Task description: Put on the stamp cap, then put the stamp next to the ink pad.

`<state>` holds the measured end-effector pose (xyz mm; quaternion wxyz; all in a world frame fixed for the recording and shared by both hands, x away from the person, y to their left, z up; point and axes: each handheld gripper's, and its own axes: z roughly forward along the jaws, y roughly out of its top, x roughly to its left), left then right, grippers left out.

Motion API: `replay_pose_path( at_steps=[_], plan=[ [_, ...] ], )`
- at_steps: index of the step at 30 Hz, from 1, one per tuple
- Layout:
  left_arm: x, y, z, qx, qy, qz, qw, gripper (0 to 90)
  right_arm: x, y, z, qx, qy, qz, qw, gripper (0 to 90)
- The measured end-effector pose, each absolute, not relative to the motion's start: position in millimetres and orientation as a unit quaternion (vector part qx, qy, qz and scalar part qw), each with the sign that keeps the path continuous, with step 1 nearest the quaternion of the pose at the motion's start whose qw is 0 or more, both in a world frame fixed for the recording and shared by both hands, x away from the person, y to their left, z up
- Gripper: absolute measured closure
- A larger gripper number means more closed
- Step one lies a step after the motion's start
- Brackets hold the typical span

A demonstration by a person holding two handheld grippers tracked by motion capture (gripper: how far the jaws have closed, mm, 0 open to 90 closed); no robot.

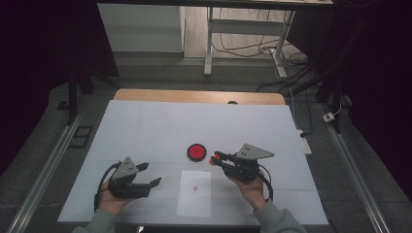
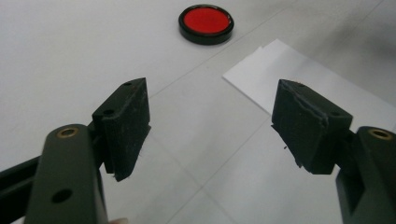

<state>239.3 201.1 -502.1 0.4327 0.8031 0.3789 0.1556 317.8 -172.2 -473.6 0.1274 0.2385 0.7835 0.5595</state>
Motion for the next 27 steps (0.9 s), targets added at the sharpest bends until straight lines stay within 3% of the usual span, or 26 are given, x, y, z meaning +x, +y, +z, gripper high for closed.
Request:
replay_pose_path(
  at_steps=[10, 27],
  plan=[
    [231.6, 221.5, -508.1, 0.800, 0.389, 0.156, 0.429, 29.7, 320.2, -174.2, -474.8, 0.241, 0.784, 0.557, 0.131, 72.6],
    [233.2, 220.8, -509.9, 0.802, 0.389, 0.154, 0.426, 29.8, 327.6, -176.2, -478.1, 0.250, 0.785, 0.550, 0.134, 72.6]
  ],
)
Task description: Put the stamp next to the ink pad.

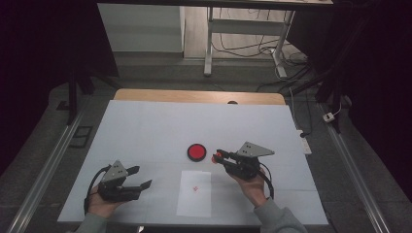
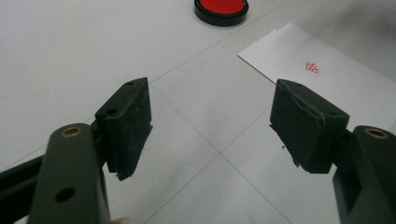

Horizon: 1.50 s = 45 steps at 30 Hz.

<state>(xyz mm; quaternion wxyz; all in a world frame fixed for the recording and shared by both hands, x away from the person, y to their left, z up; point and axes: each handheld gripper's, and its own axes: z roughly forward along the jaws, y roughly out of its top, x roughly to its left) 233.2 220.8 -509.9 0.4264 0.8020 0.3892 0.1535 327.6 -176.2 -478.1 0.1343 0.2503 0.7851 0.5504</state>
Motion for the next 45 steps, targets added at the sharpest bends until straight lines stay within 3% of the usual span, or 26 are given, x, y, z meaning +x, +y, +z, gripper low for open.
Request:
replay_pose_path(
  at_steps=[45],
  plan=[
    [235.6, 219.0, -513.3, 0.806, 0.391, 0.145, 0.421, 30.2, 374.9, -154.8, -530.1, 0.284, 0.835, 0.439, 0.170, 72.0]
  ],
)
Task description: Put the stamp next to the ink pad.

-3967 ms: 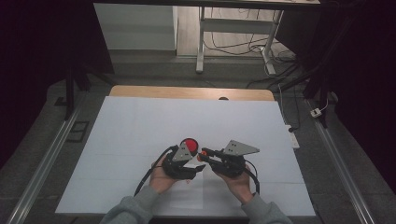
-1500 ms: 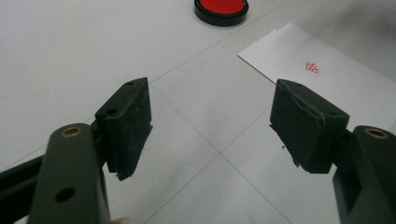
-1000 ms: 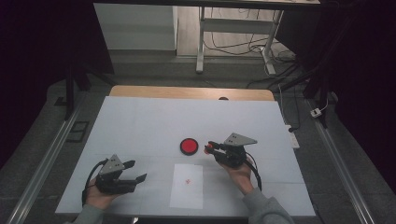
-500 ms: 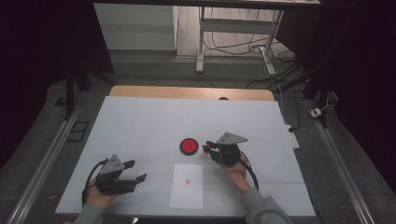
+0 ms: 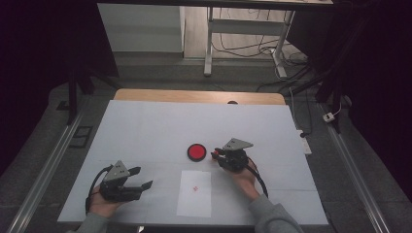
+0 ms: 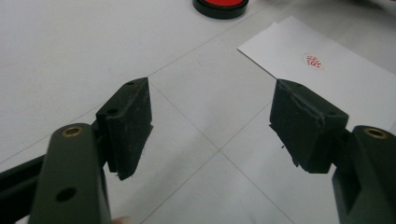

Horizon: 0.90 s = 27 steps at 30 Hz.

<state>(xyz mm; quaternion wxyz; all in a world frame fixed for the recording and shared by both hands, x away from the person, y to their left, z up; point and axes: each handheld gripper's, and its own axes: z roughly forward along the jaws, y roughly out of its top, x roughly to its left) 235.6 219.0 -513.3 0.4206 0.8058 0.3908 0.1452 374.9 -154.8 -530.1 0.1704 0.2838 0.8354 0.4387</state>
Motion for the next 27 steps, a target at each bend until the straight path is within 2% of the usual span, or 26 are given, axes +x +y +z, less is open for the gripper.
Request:
replay_pose_path(
  at_steps=[7, 10, 14, 27],
  plan=[
    [235.7, 219.5, -513.2, 0.806, 0.391, 0.145, 0.420, 30.2, 375.1, -155.0, -530.9, 0.284, 0.837, 0.435, 0.170, 71.4],
    [235.8, 219.5, -513.1, 0.806, 0.392, 0.144, 0.420, 30.2, 375.5, -155.0, -531.2, 0.285, 0.835, 0.439, 0.167, 59.4],
    [236.3, 220.1, -513.1, 0.806, 0.392, 0.143, 0.420, 30.2, 374.7, -156.1, -527.5, 0.287, 0.829, 0.447, 0.175, 51.2],
    [244.7, 220.1, -515.9, 0.808, 0.392, 0.131, 0.419, 30.2, 368.4, -169.8, -513.6, 0.277, 0.824, 0.470, 0.151, 44.0]
  ],
)
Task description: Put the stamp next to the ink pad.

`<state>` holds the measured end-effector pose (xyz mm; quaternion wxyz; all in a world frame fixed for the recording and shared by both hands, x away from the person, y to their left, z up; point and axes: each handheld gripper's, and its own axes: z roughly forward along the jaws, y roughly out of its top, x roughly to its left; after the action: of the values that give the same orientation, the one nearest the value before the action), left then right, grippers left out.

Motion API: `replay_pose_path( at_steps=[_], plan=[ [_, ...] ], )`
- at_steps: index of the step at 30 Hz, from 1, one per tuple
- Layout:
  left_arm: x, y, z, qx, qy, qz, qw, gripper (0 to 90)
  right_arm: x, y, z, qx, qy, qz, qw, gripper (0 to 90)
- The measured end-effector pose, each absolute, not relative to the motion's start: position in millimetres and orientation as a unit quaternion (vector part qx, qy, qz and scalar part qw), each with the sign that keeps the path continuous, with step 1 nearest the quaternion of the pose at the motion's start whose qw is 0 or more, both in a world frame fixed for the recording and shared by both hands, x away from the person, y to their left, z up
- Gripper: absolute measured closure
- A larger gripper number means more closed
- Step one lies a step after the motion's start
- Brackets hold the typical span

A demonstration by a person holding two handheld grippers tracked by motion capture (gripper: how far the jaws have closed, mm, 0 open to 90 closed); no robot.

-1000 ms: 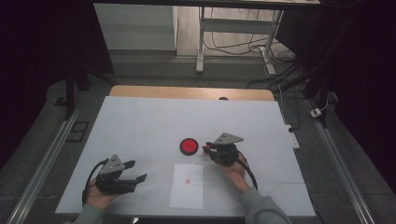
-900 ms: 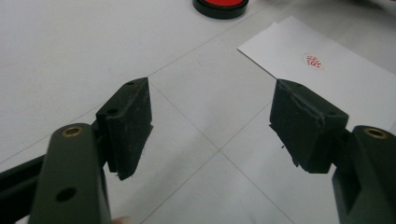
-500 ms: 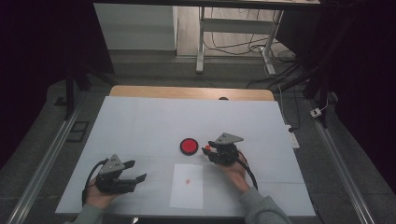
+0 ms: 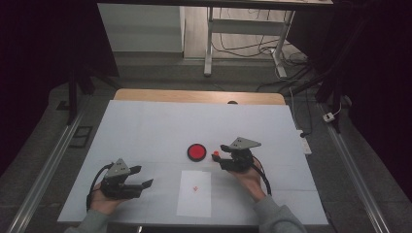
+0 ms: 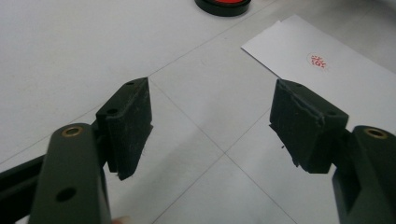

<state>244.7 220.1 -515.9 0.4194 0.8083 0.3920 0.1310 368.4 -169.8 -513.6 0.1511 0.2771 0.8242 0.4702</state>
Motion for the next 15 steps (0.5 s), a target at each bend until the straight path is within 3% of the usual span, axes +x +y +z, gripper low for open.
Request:
replay_pose_path(
  at_steps=[15],
  plan=[
    [244.2, 223.1, -517.0, 0.806, 0.398, 0.126, 0.420, 30.1, 341.9, -203.0, -493.7, 0.271, 0.816, 0.477, 0.182, 43.6]
  ],
)
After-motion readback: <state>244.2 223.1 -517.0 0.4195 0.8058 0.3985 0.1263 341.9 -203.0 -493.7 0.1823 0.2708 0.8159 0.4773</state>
